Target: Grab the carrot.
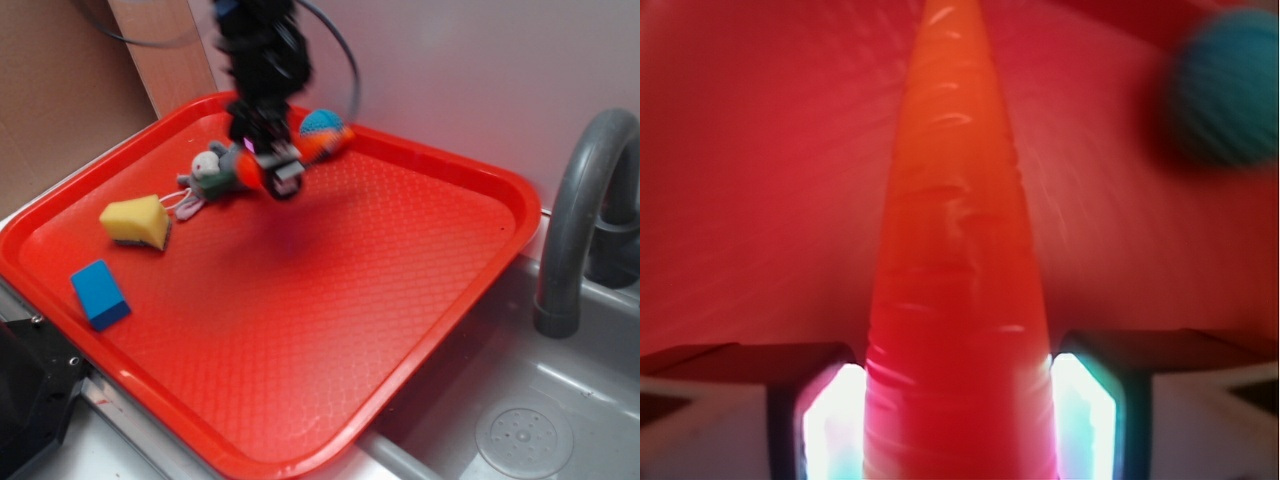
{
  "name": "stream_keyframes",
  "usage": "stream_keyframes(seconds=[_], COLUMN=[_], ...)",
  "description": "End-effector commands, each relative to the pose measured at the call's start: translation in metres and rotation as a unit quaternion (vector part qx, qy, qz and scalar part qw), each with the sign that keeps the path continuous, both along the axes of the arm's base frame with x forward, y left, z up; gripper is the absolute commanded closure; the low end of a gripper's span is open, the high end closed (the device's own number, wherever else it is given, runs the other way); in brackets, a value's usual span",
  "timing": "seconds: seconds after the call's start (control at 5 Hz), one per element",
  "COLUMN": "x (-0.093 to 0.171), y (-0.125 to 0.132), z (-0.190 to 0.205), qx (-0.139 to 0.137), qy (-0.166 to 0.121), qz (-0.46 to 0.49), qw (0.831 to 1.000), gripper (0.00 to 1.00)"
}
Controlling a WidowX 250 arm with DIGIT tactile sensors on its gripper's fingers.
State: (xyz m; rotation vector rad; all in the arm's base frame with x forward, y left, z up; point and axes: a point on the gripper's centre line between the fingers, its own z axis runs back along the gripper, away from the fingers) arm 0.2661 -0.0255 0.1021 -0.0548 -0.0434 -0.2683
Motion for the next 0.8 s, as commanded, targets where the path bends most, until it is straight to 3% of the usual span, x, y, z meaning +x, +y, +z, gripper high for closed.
stream_keyframes(seconds=[0.0,0.2,0.6], x=[-0.030,-0.058,-0.079], y=[-0.014,-0.015,-0.010], z=[0.078,0.097,0.134], qx=[0.000,0.004,-0.014], qy=[0.010,0.005,-0.047], qz=[0.086,0.127,0.146], qw=[0.996,0.992,0.988], gripper=[1.00,1.00,1.00])
